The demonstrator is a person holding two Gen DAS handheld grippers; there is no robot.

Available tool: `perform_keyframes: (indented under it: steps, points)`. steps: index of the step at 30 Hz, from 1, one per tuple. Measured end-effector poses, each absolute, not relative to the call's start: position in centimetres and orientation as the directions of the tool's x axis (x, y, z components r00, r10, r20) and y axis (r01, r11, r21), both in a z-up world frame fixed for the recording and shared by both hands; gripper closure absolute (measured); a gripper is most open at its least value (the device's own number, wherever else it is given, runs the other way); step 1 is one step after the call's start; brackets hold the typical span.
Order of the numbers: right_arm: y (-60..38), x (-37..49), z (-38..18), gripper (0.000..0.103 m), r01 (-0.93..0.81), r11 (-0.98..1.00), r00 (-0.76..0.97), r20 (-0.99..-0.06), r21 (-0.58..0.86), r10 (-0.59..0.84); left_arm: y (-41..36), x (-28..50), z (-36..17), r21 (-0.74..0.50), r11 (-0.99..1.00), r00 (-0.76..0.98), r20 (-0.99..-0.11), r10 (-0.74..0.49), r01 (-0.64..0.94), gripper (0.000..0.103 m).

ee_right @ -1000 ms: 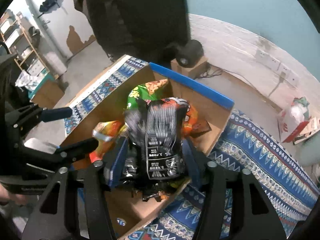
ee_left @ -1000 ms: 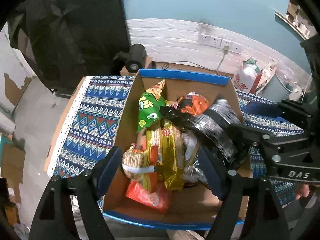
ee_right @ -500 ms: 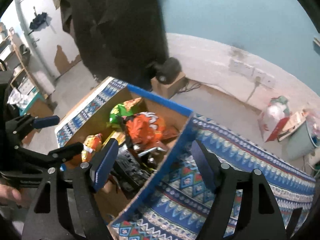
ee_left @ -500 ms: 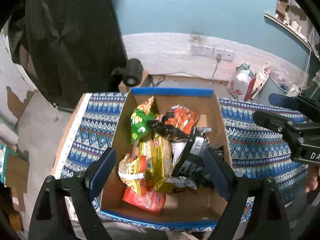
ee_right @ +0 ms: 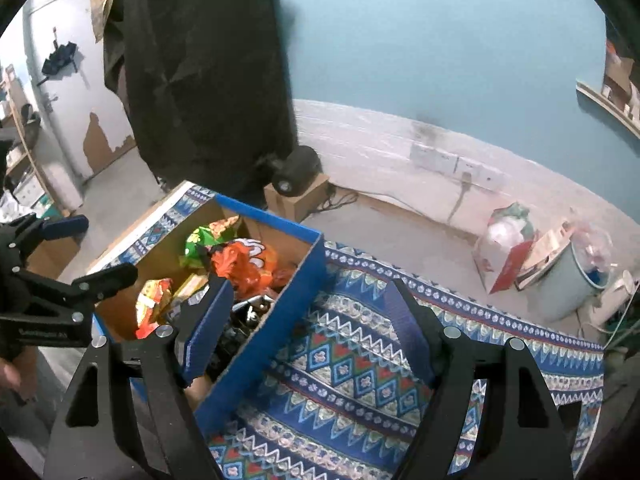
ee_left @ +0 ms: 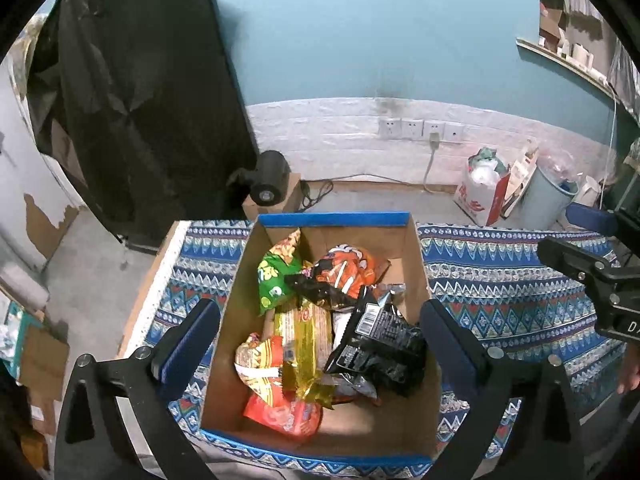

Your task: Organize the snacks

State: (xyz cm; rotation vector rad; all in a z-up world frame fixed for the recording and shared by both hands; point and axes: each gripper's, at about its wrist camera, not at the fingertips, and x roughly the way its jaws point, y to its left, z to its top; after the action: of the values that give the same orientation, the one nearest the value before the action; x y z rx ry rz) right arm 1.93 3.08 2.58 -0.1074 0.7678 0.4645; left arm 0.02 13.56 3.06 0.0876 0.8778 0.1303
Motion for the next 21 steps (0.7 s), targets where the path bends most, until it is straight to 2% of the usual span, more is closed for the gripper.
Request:
perform_keyframes:
  steps: [9, 21]
  points:
    - [1.4, 1.9, 2.0, 0.026, -0.426, 0.902, 0.622, -0.704, 0.064, 0.344, 12.4, -0.1, 3.1, 0.182, 0.981, 0.641, -0.745, 0.186, -0.073, 0.001]
    - [1.2, 2.0, 1.8, 0.026, -0.421, 0.905, 0.62, -0.707, 0.065, 0.34, 12.3, -0.2, 3.1, 0.188, 0.979, 0.638, -0.746, 0.191, -0.074, 0.001]
